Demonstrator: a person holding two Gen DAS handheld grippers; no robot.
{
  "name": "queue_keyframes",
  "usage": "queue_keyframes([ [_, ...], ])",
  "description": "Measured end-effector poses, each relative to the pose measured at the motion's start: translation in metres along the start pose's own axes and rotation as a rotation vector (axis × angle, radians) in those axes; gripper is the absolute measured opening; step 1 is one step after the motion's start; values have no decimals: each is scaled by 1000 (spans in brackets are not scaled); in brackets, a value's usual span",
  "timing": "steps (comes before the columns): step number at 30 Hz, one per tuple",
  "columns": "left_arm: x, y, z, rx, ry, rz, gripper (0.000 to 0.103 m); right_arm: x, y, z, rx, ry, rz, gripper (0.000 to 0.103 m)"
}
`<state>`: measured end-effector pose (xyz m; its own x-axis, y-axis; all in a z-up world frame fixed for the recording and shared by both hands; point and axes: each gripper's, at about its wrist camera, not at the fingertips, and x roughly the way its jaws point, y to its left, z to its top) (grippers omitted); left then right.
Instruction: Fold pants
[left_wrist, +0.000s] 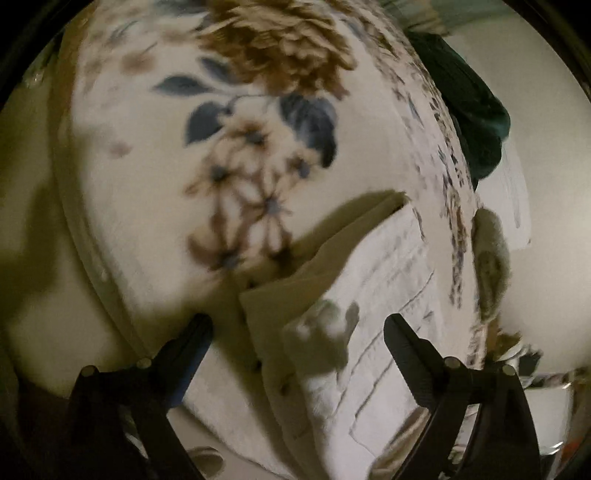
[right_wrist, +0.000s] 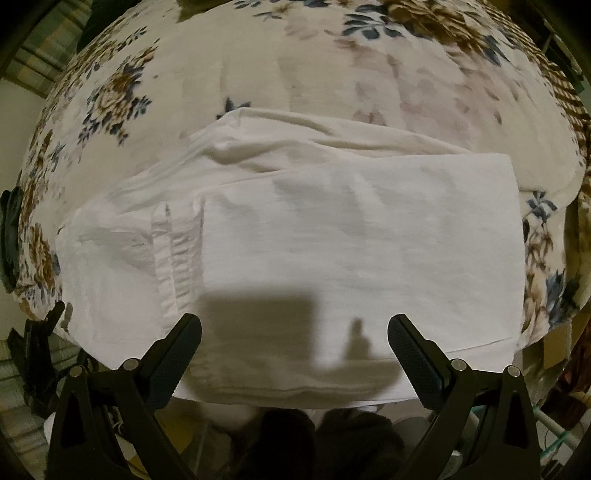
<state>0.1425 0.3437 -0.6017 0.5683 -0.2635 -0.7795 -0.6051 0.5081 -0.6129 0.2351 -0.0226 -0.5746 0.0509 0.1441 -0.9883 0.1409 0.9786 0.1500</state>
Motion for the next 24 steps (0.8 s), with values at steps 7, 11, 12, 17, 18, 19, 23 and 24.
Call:
queue_keyframes([
  [7, 6, -7, -1, 41, -31, -56, 58, 3, 0, 0, 20, -3, 1, 103],
  [11, 7, 9, -1, -37, -57, -171, 74, 5, -1, -2, 41, 9, 31, 103],
  [12, 7, 7, -2, -32, -64, -167, 74, 4, 0, -2, 37, 8, 38, 103],
  [17, 5, 1, -5, -55, -95, -188, 54, 5, 7, -4, 22, 8, 57, 103],
  [18, 7, 1, -6, -65, -87, -209, 30, 5, 7, -4, 23, 5, 64, 103],
  [19, 9, -3, -6, -59, -95, -206, 30, 4, 8, -3, 22, 4, 69, 103],
  [23, -6, -21, -10, 11, -148, -198, 25, 0, 8, -2, 21, -7, 78, 103],
  [24, -12, -29, -11, 39, -165, -202, 25, -2, 7, -1, 20, -11, 79, 103],
])
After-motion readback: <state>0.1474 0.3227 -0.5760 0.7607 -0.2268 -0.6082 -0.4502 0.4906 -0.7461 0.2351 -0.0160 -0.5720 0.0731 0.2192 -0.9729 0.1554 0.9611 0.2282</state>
